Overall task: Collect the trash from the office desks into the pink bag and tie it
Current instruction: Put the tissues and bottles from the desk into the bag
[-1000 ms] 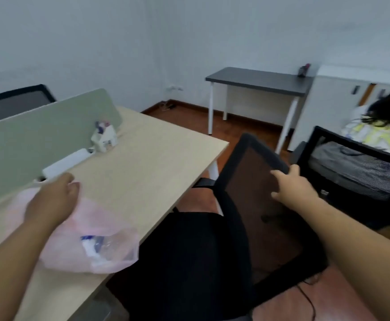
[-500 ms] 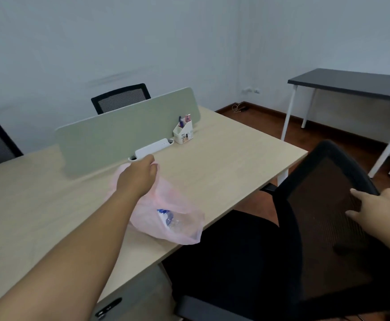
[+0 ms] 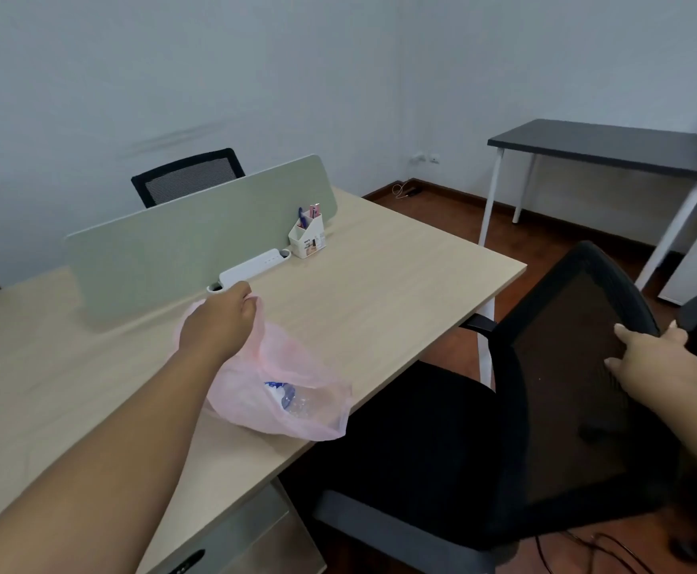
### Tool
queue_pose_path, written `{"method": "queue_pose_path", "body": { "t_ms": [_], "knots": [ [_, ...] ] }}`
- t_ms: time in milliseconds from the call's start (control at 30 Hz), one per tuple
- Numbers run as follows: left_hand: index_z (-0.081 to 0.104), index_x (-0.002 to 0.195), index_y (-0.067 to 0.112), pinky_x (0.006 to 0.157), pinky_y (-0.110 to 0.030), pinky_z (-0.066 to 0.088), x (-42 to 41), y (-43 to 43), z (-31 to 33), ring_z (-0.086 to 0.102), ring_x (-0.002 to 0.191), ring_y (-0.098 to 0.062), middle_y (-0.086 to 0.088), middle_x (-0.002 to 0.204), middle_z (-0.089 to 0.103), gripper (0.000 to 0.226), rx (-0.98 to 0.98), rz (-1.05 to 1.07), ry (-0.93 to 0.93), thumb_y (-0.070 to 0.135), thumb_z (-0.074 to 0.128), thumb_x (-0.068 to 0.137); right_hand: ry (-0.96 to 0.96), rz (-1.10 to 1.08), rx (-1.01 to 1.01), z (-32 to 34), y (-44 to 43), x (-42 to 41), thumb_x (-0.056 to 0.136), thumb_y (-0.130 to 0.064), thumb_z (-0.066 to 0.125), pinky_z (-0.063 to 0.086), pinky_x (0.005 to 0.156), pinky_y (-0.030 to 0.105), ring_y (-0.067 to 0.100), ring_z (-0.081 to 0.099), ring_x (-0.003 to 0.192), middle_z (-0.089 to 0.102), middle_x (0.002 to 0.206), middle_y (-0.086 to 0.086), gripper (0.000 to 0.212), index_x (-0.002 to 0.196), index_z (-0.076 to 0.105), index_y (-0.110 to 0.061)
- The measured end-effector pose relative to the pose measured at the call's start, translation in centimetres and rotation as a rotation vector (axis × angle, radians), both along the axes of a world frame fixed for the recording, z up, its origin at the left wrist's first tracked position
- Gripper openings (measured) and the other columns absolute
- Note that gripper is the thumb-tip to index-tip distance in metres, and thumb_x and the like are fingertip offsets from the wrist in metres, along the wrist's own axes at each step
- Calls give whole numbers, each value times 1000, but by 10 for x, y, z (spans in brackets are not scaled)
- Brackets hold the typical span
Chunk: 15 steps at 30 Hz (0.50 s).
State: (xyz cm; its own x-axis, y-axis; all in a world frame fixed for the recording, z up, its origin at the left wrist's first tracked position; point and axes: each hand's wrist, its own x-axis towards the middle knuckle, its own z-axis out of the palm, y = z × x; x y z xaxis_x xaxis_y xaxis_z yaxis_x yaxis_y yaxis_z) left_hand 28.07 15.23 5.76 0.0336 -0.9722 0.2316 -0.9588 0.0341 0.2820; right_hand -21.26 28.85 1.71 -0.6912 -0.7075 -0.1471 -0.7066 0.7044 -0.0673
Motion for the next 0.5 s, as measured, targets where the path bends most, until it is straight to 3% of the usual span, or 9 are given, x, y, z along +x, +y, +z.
{"method": "queue_pose_path", "body": {
  "t_ms": [133, 300, 400, 500],
  "knots": [
    [50, 93, 13, 63, -35, 40, -2, -7, -2, 54, 75, -35, -8, 78, 55, 22, 6, -22, -32, 28, 37, 101, -67, -65, -40, 1, 0, 27, 94, -36, 56, 45, 64, 41, 42, 56, 96, 24, 131, 18, 65, 151, 26, -31],
    [53, 101, 15, 71, -38, 47, -14, -11, -3, 55, 80, -34, -8, 86, 55, 21, 21, -65, -72, 29, 37, 101, -152, -92, -136, 1, -1, 60, 94, -34, 55, 47, 69, 39, 40, 55, 91, 28, 125, 16, 63, 151, 28, -27],
    [52, 103, 16, 72, -38, 47, -23, -13, -4, 56, 86, -35, -11, 89, 59, 20, 21, -92, -76, 28, 37, 100, -175, -112, -184, 0, -6, 77, 95, -31, 52, 43, 66, 36, 31, 43, 65, 27, 128, 17, 61, 151, 28, -23],
    [52, 103, 16, 69, -37, 44, -29, -14, -3, 54, 84, -34, -10, 85, 57, 20, 21, -102, -84, 27, 37, 99, -209, -110, -234, -1, -10, 94, 95, -29, 48, 42, 62, 35, 28, 36, 54, 25, 133, 18, 61, 151, 27, -20]
  ]
}}
